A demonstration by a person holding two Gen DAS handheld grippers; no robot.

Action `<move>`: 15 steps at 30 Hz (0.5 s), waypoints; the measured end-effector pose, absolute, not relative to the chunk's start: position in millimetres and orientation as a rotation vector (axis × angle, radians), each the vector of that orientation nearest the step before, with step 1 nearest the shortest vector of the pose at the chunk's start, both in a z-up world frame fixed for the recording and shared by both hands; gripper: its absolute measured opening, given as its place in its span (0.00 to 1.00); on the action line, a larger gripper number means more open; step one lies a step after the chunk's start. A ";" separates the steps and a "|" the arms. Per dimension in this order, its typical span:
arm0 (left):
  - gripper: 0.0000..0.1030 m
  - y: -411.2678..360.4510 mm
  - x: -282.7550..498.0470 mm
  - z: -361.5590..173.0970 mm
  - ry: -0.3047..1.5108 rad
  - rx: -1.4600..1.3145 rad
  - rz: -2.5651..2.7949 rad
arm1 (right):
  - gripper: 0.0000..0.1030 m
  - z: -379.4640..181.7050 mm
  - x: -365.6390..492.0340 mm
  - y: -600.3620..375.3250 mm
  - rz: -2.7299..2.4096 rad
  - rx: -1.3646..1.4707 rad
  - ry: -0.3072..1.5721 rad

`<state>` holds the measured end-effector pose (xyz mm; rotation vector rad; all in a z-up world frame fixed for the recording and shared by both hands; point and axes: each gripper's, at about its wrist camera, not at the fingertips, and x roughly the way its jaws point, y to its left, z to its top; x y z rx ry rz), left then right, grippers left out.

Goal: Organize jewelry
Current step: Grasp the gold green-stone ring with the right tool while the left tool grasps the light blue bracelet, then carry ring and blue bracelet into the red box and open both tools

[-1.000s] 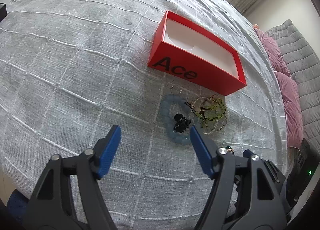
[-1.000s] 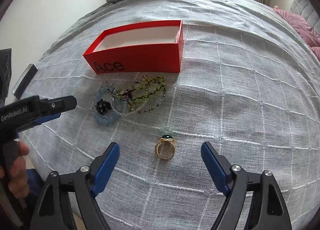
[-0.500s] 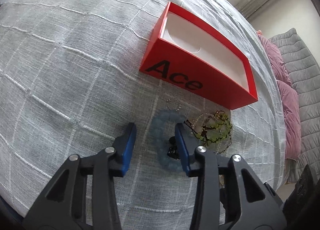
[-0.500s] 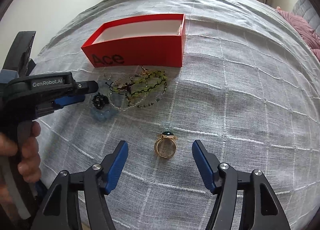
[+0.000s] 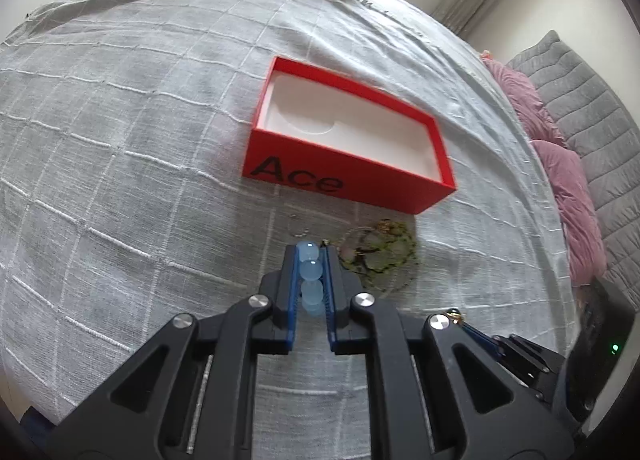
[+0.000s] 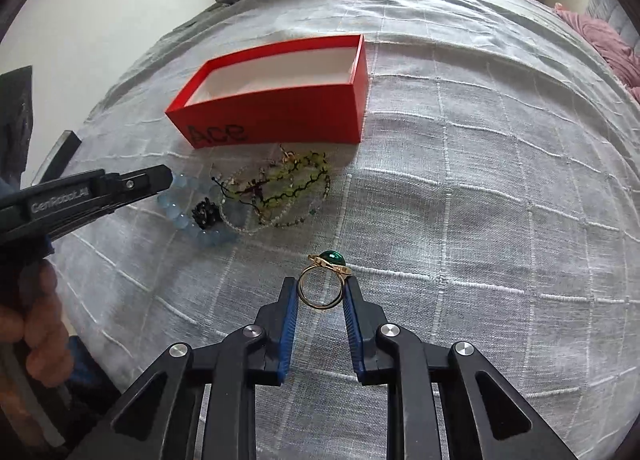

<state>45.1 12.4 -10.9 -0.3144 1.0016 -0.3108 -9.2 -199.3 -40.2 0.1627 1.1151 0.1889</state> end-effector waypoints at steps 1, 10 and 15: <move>0.13 13.5 41.9 -4.9 0.989 -0.315 -0.335 | 0.22 -38.4 -9.5 -201.2 0.194 0.173 1.112; 0.13 16.8 27.3 31.0 0.897 -0.291 -0.462 | 0.22 -22.3 -11.3 -200.5 0.226 0.188 1.070; 0.13 9.5 42.1 43.8 0.878 -0.298 -0.498 | 0.22 -5.8 -0.5 -199.8 0.252 0.203 1.017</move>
